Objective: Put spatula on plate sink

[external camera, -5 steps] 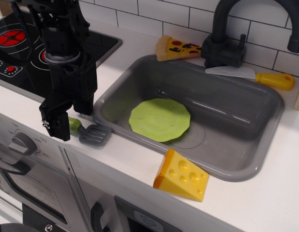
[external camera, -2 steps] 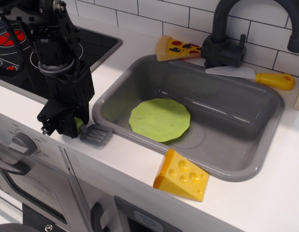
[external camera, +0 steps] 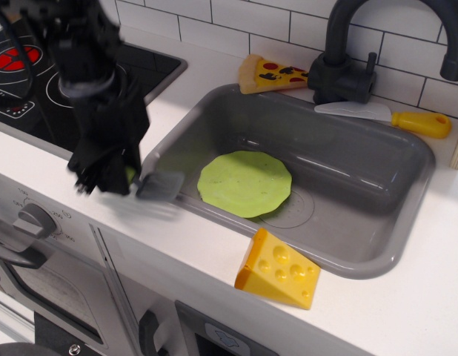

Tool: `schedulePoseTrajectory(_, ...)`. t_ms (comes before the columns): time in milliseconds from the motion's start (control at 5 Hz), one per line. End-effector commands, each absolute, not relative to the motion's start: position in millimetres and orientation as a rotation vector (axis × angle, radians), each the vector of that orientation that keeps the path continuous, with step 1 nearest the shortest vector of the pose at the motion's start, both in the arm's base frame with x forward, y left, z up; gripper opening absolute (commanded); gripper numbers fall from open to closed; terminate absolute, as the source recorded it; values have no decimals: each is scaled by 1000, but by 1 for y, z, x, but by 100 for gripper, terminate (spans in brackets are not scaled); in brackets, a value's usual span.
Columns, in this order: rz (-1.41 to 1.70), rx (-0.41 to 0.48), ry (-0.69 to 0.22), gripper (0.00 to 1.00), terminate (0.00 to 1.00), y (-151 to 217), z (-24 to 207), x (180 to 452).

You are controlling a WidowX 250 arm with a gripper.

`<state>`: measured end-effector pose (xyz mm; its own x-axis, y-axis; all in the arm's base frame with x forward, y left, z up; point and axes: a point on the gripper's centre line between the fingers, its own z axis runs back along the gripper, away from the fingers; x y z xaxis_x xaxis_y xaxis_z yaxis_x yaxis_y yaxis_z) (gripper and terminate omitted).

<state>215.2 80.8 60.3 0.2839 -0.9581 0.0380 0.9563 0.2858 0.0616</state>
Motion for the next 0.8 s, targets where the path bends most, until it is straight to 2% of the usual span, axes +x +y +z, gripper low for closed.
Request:
schedulePoseTrajectory(0,-1054,49,-106,0,0,47,96,266)
schedulePoseTrajectory(200,-924,41,-101,0,0,24,89,280)
schedulePoseTrajectory(400,-714,-8,-118,0,0,-5,74,295)
schedulePoseTrajectory(600,-530,-5,-162,0,0,-9,54,311)
